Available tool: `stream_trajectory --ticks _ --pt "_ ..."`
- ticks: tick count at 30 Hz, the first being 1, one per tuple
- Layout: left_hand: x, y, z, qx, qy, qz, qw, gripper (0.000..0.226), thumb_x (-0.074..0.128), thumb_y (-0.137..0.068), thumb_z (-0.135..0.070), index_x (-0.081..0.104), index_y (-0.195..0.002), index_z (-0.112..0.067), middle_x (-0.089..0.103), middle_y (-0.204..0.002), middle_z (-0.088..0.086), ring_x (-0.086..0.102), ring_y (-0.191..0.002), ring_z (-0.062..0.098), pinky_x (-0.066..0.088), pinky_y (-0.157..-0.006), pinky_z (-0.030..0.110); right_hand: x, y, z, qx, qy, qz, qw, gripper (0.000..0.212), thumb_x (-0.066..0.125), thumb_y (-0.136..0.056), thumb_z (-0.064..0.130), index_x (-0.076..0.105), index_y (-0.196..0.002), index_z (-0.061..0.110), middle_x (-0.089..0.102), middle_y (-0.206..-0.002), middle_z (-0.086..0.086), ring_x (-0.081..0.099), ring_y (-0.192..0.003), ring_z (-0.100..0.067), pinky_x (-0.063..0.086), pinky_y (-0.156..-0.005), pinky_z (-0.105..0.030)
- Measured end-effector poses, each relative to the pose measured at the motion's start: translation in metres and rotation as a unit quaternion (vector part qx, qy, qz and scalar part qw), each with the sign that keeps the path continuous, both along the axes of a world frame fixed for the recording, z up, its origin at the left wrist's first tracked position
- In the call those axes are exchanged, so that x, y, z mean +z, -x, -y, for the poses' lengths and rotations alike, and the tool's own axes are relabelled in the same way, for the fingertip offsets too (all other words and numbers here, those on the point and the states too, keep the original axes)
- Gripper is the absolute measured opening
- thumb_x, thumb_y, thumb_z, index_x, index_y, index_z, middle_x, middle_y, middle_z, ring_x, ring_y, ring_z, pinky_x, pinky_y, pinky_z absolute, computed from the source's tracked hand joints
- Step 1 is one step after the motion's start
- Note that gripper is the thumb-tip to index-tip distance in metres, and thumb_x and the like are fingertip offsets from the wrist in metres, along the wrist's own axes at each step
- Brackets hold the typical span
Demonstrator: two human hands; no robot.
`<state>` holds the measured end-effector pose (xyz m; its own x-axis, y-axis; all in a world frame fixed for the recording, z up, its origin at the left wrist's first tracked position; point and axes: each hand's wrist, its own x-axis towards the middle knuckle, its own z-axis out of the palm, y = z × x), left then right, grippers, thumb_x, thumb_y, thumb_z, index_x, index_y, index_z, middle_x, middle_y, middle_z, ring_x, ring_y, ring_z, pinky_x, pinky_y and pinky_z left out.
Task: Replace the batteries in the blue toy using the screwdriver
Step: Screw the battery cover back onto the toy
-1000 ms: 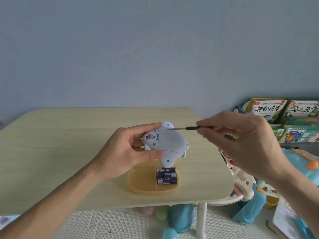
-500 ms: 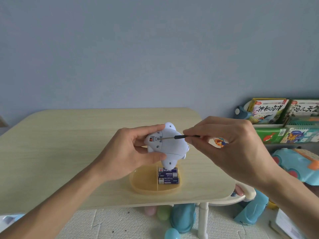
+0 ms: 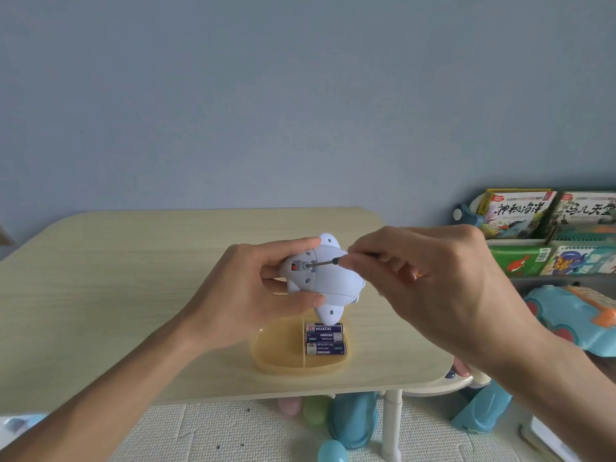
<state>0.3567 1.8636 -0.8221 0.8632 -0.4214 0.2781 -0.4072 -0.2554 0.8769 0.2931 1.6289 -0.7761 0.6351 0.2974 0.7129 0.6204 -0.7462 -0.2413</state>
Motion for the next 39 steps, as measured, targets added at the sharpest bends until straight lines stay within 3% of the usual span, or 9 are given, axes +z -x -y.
stream_trajectory --ticks 3,8,15,18,22,24,30,35,39 --pt "0.002 0.001 -0.001 -0.002 0.01 0.001 1.0 0.07 0.092 -0.075 -0.003 0.069 -0.13 -0.039 0.082 -0.116 -0.01 0.081 -0.103 0.012 0.063 -0.088 0.022 -0.003 -0.002 -0.004 -0.032 -0.02 -0.017 0.999 0.041 0.069 -0.098 0.039 0.072 -0.071 0.008 0.063 -0.05 -0.006 0.057 -0.045 -0.027 0.047 -0.046 -0.039" --pt "0.002 0.001 0.001 -0.003 0.016 -0.005 1.0 0.069 0.093 -0.074 -0.005 0.07 -0.131 -0.037 0.082 -0.116 -0.01 0.081 -0.102 0.011 0.064 -0.089 0.024 0.005 0.002 -0.01 -0.005 -0.126 -0.085 0.988 0.013 0.078 -0.093 0.028 0.069 -0.087 0.021 0.069 -0.058 0.007 0.068 -0.056 -0.014 0.051 -0.053 -0.015" --pt "0.001 -0.003 -0.007 0.004 0.028 -0.012 1.0 0.069 0.093 -0.072 -0.004 0.072 -0.132 -0.029 0.082 -0.118 -0.004 0.081 -0.103 0.015 0.064 -0.089 0.027 0.006 0.002 0.0 0.013 -0.055 -0.097 0.994 0.016 0.064 -0.101 0.005 0.074 -0.104 0.017 0.078 -0.079 0.01 0.075 -0.07 -0.004 0.059 -0.062 -0.022" --pt "0.001 -0.001 -0.006 0.001 0.026 -0.014 1.0 0.068 0.093 -0.072 -0.005 0.072 -0.129 -0.033 0.082 -0.117 -0.007 0.081 -0.102 0.013 0.064 -0.088 0.024 0.006 0.0 -0.002 -0.002 -0.051 -0.075 0.996 0.012 0.064 -0.103 0.017 0.073 -0.096 0.015 0.074 -0.071 0.01 0.073 -0.061 -0.009 0.056 -0.055 -0.03" --pt "0.001 0.0 -0.006 -0.008 0.038 -0.022 0.999 0.069 0.092 -0.069 -0.017 0.071 -0.132 -0.032 0.082 -0.118 -0.007 0.081 -0.105 0.015 0.064 -0.091 0.027 0.007 -0.003 -0.007 -0.016 -0.036 -0.057 0.998 0.037 0.06 -0.101 0.036 0.069 -0.074 0.013 0.051 -0.047 0.019 0.063 -0.058 -0.018 0.048 -0.05 -0.031" --pt "0.004 0.0 -0.008 -0.007 0.052 -0.025 0.998 0.072 0.091 -0.067 -0.021 0.07 -0.135 -0.029 0.082 -0.118 -0.006 0.081 -0.106 0.016 0.064 -0.091 0.029 0.004 -0.004 -0.007 -0.039 -0.047 -0.064 0.996 0.046 0.064 -0.1 0.041 0.066 -0.065 0.011 0.049 -0.039 0.004 0.056 -0.052 -0.026 0.046 -0.049 -0.036" --pt "0.004 -0.003 -0.009 0.003 0.05 -0.019 0.999 0.069 0.092 -0.067 -0.021 0.071 -0.132 -0.032 0.082 -0.117 -0.004 0.081 -0.104 0.018 0.065 -0.092 0.031 0.004 -0.002 -0.009 -0.02 -0.155 -0.142 0.978 0.018 0.081 -0.088 0.031 0.066 -0.086 0.022 0.072 -0.061 0.008 0.067 -0.051 -0.014 0.052 -0.052 -0.022" --pt "0.001 -0.005 -0.011 0.02 0.018 -0.009 1.0 0.07 0.094 -0.073 -0.006 0.071 -0.136 -0.03 0.082 -0.118 -0.004 0.081 -0.103 0.015 0.065 -0.093 0.034 0.008 0.001 -0.002 0.025 -0.09 -0.124 0.988 0.016 0.071 -0.096 0.003 0.077 -0.104 0.015 0.08 -0.08 0.01 0.077 -0.071 -0.001 0.062 -0.067 -0.02" --pt "0.002 -0.004 -0.01 0.019 0.016 0.003 1.0 0.071 0.094 -0.073 -0.008 0.07 -0.136 -0.031 0.082 -0.117 -0.006 0.081 -0.102 0.013 0.064 -0.09 0.028 0.007 0.003 -0.005 0.005 -0.028 -0.066 0.997 0.022 0.064 -0.101 0.02 0.076 -0.084 0.012 0.073 -0.061 0.006 0.07 -0.057 -0.01 0.057 -0.055 -0.026"
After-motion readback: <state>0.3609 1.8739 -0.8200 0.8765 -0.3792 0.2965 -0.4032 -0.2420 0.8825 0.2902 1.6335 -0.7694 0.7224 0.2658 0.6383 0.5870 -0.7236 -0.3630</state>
